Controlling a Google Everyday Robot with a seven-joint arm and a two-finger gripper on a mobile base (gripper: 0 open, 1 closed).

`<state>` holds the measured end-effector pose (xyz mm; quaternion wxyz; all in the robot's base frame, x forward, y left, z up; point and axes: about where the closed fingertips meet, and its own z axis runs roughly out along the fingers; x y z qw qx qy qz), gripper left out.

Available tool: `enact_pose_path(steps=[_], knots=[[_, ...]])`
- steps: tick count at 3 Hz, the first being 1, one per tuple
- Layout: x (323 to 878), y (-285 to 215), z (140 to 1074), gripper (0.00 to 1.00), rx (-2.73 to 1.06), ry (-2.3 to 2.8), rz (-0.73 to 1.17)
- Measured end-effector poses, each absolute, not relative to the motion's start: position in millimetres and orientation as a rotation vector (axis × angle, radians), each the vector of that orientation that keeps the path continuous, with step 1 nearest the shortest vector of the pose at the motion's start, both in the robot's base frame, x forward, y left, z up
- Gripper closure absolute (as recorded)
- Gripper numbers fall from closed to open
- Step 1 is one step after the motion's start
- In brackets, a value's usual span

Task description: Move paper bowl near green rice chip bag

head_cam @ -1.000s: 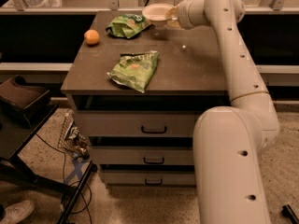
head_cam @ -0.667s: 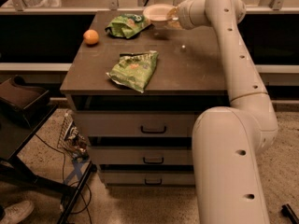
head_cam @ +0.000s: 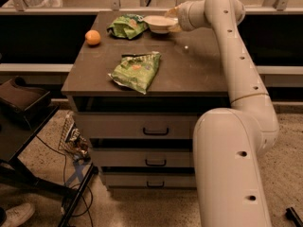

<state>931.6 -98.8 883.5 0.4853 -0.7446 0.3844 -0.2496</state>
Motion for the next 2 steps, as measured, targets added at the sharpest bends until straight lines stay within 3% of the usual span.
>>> enact_pose_path(steps=[1,2], knots=[[932.2,-95.5,880.5,0.01,-1.816,0.934,-0.602],[932.4,-94.3,879.4,0.00,-1.817,0.934,-0.600]])
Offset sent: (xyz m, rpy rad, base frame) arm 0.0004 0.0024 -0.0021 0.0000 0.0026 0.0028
